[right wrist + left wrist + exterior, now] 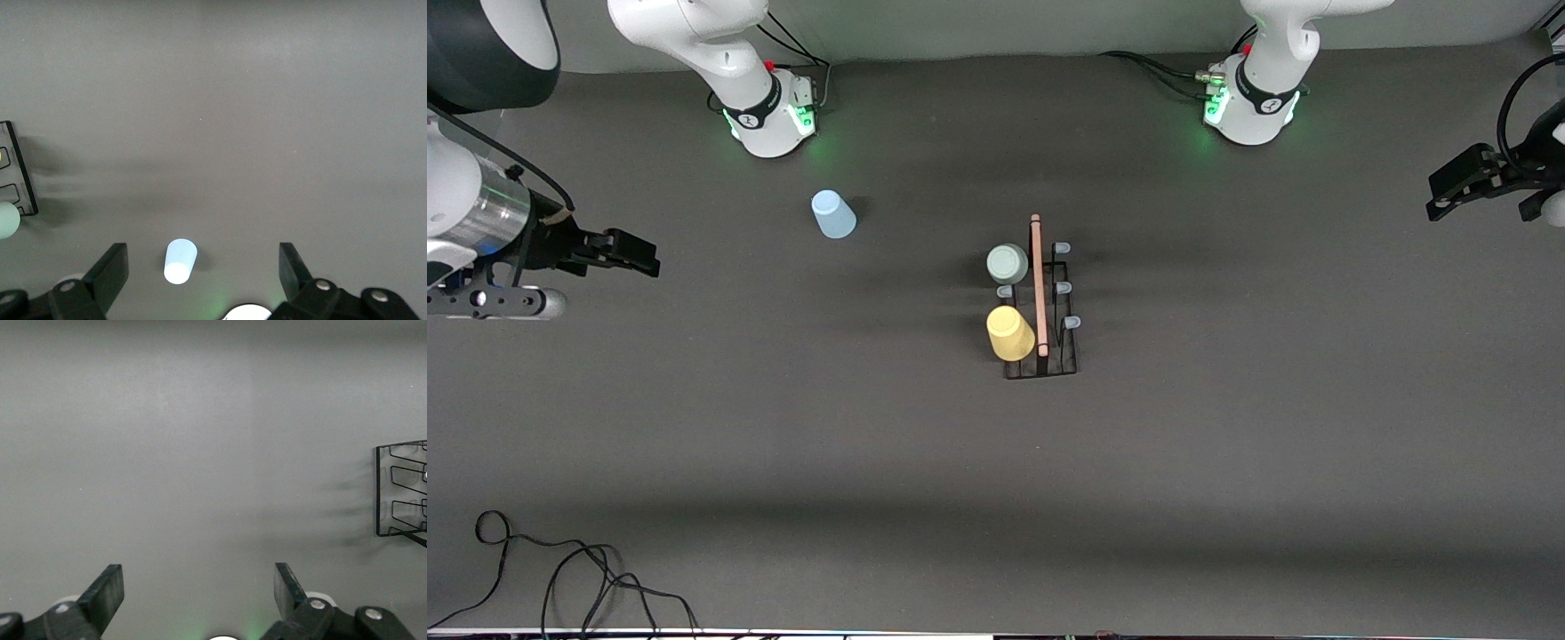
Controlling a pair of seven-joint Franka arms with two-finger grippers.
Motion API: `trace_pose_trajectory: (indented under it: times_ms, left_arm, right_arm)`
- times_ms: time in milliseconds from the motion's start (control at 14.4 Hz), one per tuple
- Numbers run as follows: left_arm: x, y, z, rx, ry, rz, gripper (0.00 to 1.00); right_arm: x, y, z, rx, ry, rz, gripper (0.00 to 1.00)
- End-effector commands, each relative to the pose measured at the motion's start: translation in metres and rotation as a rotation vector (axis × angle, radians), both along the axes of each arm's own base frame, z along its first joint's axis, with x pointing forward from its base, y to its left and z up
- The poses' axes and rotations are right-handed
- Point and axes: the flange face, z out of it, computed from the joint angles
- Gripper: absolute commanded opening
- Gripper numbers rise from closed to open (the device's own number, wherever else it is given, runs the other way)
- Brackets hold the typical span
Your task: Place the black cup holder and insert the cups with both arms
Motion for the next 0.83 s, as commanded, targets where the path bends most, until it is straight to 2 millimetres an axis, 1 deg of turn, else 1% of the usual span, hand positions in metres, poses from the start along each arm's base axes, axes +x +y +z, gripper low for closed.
trace_pose_trajectory:
  times_ms: [0, 138, 346, 761]
  left_arm:
    - [-0.0076, 0.0001, 0.0075, 0.015, -0.003, 0.012, 1.00]
    - [-0.0078, -0.0016, 0.0067, 0.015, 0.000, 0.009, 1.00]
    - [-0.0078, -0.0016, 0.0067, 0.015, 0.000, 0.009, 1.00]
    - [-0.0071, -0.0016, 0.0061, 0.015, 0.000, 0.009, 1.00]
  right_arm:
    - [-0.0105, 0.0025, 0.0042, -0.017, -0.029, 0.034, 1.00]
    - [-0.0060, 0.0020, 0.0069, -0.001, -0.059, 0.028, 1.00]
    - [-0.0040, -0.0053, 0.0113, 0.002, -0.071, 0.014, 1.00]
    - [-0.0033, -0.0043, 0.0096, 0.003, -0.068, 0.016, 1.00]
